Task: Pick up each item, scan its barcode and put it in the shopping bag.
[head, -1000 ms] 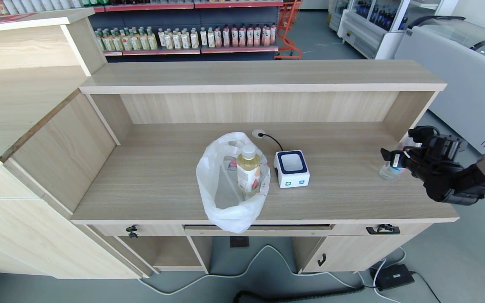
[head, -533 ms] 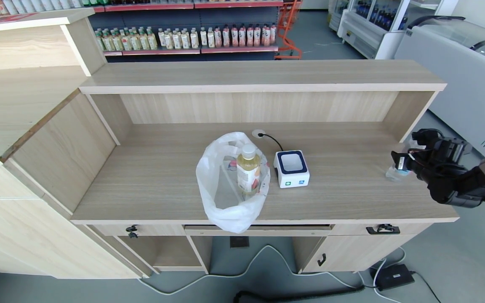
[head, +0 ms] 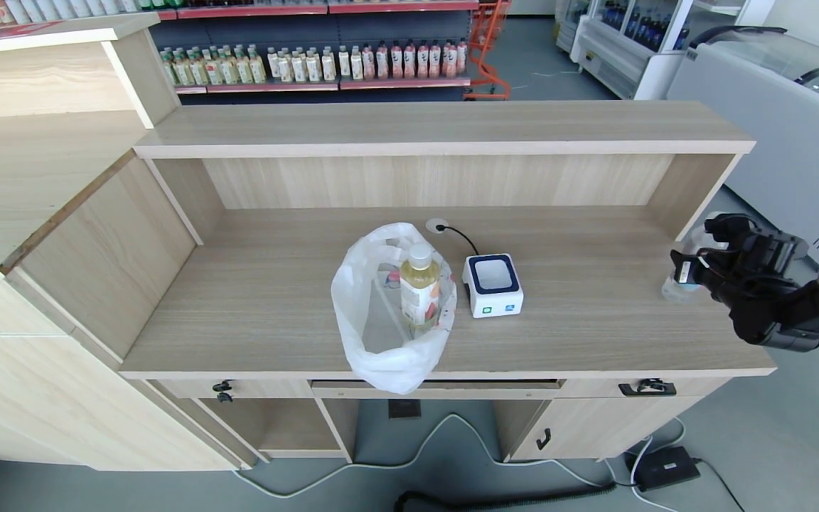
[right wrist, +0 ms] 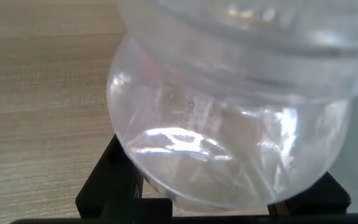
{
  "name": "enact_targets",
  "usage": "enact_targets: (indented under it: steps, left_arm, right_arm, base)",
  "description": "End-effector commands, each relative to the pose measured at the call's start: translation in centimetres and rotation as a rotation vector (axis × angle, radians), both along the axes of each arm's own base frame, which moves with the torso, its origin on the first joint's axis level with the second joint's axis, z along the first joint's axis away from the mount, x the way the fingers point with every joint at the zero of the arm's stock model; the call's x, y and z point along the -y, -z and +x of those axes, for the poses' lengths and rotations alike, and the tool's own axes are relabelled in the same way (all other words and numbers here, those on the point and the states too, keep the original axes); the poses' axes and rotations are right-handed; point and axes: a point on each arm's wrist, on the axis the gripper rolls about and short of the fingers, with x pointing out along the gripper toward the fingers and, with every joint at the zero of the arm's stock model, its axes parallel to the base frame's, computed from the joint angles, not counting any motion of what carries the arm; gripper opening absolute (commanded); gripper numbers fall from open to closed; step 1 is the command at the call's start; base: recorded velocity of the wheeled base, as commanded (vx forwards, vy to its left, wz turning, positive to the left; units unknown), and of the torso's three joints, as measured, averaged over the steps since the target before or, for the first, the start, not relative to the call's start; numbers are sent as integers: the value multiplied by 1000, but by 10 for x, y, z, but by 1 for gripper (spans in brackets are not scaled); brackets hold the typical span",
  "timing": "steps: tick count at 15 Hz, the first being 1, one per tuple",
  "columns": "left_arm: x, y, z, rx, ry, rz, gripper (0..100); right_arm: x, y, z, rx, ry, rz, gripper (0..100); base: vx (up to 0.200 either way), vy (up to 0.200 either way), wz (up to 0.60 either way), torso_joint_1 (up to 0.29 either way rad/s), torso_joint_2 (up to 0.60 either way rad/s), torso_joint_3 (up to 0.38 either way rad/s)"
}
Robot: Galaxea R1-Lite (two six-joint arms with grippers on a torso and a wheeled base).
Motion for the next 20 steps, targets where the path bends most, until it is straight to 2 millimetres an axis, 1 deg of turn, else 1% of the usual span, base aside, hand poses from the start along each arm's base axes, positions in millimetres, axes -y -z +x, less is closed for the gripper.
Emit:
enact_targets:
  steps: [1,2,3,4,5,6,7,8,9,10,11,12,14,16,19,20]
  left_arm:
    - [0,0,0,0,1,0,100]
    - [0,0,0,0,1,0,100]
    - [0,0,0,0,1,0,100]
    - [0,0,0,0,1,0,100]
    - [0,0,0,0,1,0,100]
    - [0,0,0,0,1,0,100]
    - [0,0,0,0,1,0,100]
    - [0,0,0,0,1,0,100]
    - [0,0,0,2,1,0,100]
    - [0,0,0,0,1,0,100]
    - [0,0,0,0,1,0,100]
    - [0,0,0,0,1,0,100]
    - [0,0,0,0,1,0,100]
    - [0,0,0,0,1,0,100]
    - [0,0,0,0,1,0,100]
    - [0,0,0,2,1,0,100]
  right_arm:
    - [-11,-73,-37,53,-81,121,0]
    - [-18,-96,-56,25,-110,170,0]
    - [-33,-128,-91,-15,-195,280,0]
    - [-45,-145,-113,-29,-293,347,0]
    - [-63,-170,-153,-41,-499,420,0]
    - [-75,-177,-179,-56,-653,430,0]
    - [-89,-178,-199,-80,-798,434,0]
    - [-100,-179,-214,-97,-900,435,0]
    - [-112,-178,-222,-114,-985,434,0]
    - [-129,-182,-232,-122,-1070,428,0]
    - [-135,-183,-236,-128,-1099,430,0]
    - [-158,-189,-253,-158,-1194,444,0]
    - [-182,-197,-278,-207,-1310,459,0]
    - [-196,-199,-293,-236,-1394,458,0]
    - [-211,-200,-306,-271,-1482,453,0]
    - [-213,-200,-309,-283,-1497,455,0]
  base:
    - [0,0,0,0,0,0]
    - [0,0,0,0,0,0]
    - [0,0,0,0,0,0]
    - [0,0,0,0,0,0]
    - [0,0,0,0,0,0]
    - [0,0,0,0,0,0]
    - [0,0,0,0,0,0]
    - [0,0,0,0,0,0]
    - [0,0,0,0,0,0]
    - [0,0,0,0,0,0]
    - [0,0,0,0,0,0]
    - [0,0,0,0,0,0]
    - [0,0,0,0,0,0]
    - [0,0,0,0,0,0]
    - [0,0,0,0,0,0]
    - [0,0,0,0,0,0]
